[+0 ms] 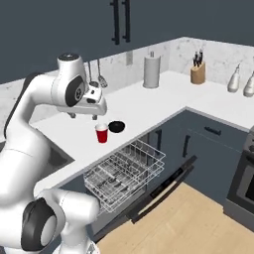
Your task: Pick up the cup and bowl from the counter, place them in the dishwasher, and close the dishwasher door.
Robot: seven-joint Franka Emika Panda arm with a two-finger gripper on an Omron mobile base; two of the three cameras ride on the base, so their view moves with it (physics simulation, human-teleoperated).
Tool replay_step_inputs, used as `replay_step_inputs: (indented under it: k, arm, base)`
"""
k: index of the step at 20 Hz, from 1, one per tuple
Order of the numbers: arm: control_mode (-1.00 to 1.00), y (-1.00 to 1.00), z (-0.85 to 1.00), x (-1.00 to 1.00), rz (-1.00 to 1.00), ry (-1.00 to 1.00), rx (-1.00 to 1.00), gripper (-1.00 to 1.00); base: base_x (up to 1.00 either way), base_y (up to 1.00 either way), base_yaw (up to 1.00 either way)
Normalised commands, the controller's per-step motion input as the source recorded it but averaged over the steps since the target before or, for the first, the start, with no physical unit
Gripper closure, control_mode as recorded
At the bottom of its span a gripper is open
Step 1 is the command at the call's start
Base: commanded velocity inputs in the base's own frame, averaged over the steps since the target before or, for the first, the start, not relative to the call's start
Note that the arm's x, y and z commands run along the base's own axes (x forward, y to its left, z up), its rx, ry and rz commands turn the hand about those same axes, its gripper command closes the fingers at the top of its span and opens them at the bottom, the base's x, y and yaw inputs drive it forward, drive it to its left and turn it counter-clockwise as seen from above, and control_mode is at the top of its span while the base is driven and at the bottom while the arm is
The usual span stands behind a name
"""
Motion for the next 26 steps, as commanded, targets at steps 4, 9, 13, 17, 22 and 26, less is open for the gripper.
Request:
replay_step_inputs:
  k: [4, 9, 13, 17, 22, 26]
  arm:
    - [1.0, 0.0, 0.0, 0.0, 0.0, 0.0, 0.0, -1.0]
    - [1.0, 0.0, 0.0, 0.0, 0.0, 0.0, 0.0, -1.0]
    - [-1.0, 0.0, -0.04, 0.43, -0.06, 0.01, 0.02, -1.0]
    - [-1.0, 0.0, -0.25, 0.76, -0.08, 0.01, 0.07, -1.0]
    - [-1.0, 0.14, -0.58, 0.62, -0.08, 0.0, 0.09, -1.0]
    - [-1.0, 0.45, -0.74, 0.49, -0.11, 0.0, 0.05, -1.0]
  base:
    - [0.14, 0.25, -0.33]
    - [0.05, 0.05, -0.12]
    - [0.0, 0.0, 0.0]
    - [0.0, 0.0, 0.0]
    - [0.0, 0.0, 0.0]
    - [0.0, 0.0, 0.0]
